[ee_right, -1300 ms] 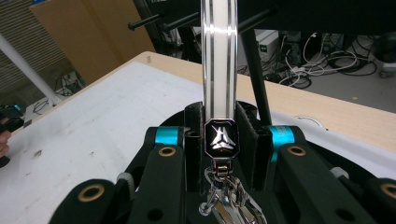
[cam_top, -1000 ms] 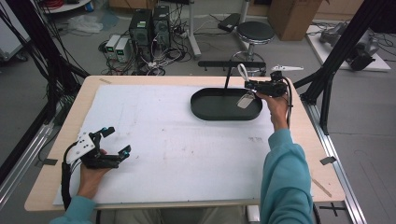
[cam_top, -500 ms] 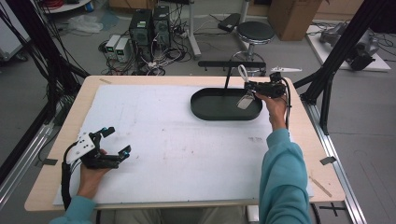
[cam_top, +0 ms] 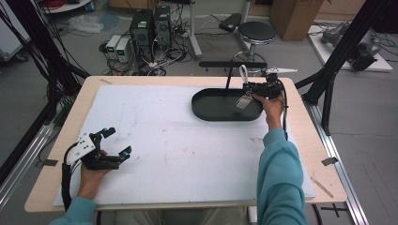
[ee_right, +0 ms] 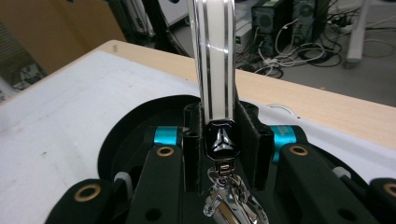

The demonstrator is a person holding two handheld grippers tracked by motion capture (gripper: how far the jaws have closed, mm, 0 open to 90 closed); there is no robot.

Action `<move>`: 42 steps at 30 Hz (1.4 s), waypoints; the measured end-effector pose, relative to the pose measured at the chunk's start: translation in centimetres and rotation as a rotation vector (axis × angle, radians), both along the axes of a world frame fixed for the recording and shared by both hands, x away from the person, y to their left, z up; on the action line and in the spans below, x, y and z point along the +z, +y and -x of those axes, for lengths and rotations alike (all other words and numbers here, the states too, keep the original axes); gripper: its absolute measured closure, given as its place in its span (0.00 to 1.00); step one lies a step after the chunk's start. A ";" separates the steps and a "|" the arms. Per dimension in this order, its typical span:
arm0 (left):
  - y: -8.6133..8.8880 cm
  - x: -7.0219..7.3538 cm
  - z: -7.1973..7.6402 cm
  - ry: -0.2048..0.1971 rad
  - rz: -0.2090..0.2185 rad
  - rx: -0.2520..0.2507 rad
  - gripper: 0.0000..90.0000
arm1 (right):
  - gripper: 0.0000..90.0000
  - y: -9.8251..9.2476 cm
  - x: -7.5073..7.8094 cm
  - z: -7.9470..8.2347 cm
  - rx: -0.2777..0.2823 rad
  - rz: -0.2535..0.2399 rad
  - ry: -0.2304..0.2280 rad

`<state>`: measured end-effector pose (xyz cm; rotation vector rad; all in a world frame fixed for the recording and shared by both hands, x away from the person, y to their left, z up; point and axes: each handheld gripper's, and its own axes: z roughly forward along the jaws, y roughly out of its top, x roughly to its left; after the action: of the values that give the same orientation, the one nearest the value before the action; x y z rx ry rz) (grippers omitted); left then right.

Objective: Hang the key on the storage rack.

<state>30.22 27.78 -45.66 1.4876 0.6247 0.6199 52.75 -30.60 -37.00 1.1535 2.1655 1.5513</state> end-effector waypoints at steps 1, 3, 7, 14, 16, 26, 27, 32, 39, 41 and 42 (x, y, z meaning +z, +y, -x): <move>0.0 0.0 0.0 0.000 -0.001 -0.001 0.02 | 0.81 0.1 0.0 0.0 -0.003 0.003 -0.004; 0.0 0.0 0.0 -0.001 -0.001 0.000 0.02 | 0.81 0.3 0.0 0.0 -0.020 0.027 -0.012; 0.0 0.0 0.0 -0.001 0.000 -0.003 0.02 | 0.81 0.7 0.0 0.0 -0.036 0.072 -0.031; 0.0 0.0 0.0 -0.003 -0.001 -0.004 0.02 | 0.81 1.2 -0.3 0.2 -0.072 0.081 -0.044; 0.0 0.0 0.0 -0.003 -0.001 -0.004 0.02 | 0.80 1.3 -0.3 0.3 -0.078 0.096 -0.053; 0.0 0.0 0.0 -0.004 0.000 -0.006 0.02 | 0.78 1.6 -0.7 0.5 -0.095 0.138 -0.053; 0.0 0.0 0.0 -0.004 0.000 -0.006 0.02 | 0.78 1.6 -0.7 0.5 -0.099 0.139 -0.051; 0.0 0.0 0.0 -0.003 0.002 -0.006 0.02 | 0.67 1.5 -0.6 0.6 -0.122 0.141 -0.040; 0.0 0.0 0.0 0.001 0.007 0.000 0.02 | 0.20 1.4 -0.1 2.1 -0.141 0.056 -0.026; 0.1 0.0 0.0 0.003 0.007 0.001 0.02 | 0.14 1.4 0.0 2.5 -0.150 0.037 -0.035; 0.1 0.0 0.0 0.003 0.007 0.003 0.02 | 0.11 1.3 0.3 3.6 -0.145 0.019 -0.068</move>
<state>30.23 27.85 -45.66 1.4812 0.6310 0.6173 49.16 -29.27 -36.70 1.2054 2.0017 1.4836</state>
